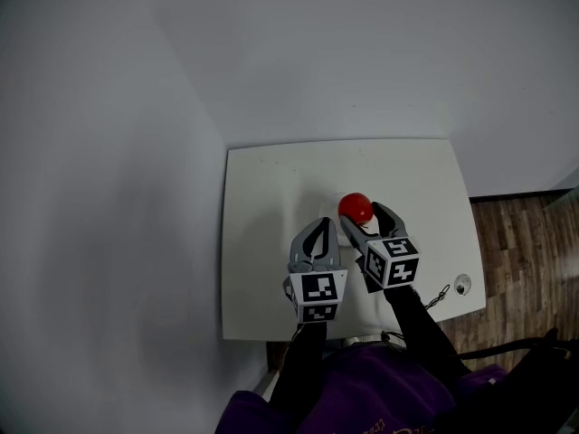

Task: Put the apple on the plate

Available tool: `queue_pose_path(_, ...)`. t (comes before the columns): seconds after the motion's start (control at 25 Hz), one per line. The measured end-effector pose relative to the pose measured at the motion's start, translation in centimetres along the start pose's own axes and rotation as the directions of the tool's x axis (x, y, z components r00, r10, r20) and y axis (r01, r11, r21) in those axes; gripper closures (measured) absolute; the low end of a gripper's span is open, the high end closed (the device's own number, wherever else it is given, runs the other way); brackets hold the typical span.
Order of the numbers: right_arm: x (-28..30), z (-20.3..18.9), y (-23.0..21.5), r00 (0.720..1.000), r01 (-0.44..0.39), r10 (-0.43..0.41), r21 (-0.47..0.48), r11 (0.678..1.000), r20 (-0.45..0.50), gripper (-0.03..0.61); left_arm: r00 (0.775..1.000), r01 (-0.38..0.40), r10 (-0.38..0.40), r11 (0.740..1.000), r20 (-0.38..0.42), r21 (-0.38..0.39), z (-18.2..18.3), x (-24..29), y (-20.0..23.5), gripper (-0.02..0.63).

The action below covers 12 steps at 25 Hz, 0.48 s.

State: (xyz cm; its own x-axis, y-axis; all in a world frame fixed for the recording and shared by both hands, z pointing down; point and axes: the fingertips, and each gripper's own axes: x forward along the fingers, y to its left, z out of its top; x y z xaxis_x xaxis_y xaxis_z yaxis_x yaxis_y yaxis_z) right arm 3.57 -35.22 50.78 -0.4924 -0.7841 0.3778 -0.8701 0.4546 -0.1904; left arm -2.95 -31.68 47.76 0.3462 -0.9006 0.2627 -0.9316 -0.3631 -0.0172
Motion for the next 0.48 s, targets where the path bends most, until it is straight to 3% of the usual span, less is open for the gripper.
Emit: queue_pose_path(0.48, 2.0, -3.7, -0.4, 0.995, 0.01, -0.008, 0.023, 1.0, -0.096, 0.242, 0.998, 0.021, -0.023, 0.999, -0.063, -0.031, -2.6, 0.8, -0.1, 0.606)
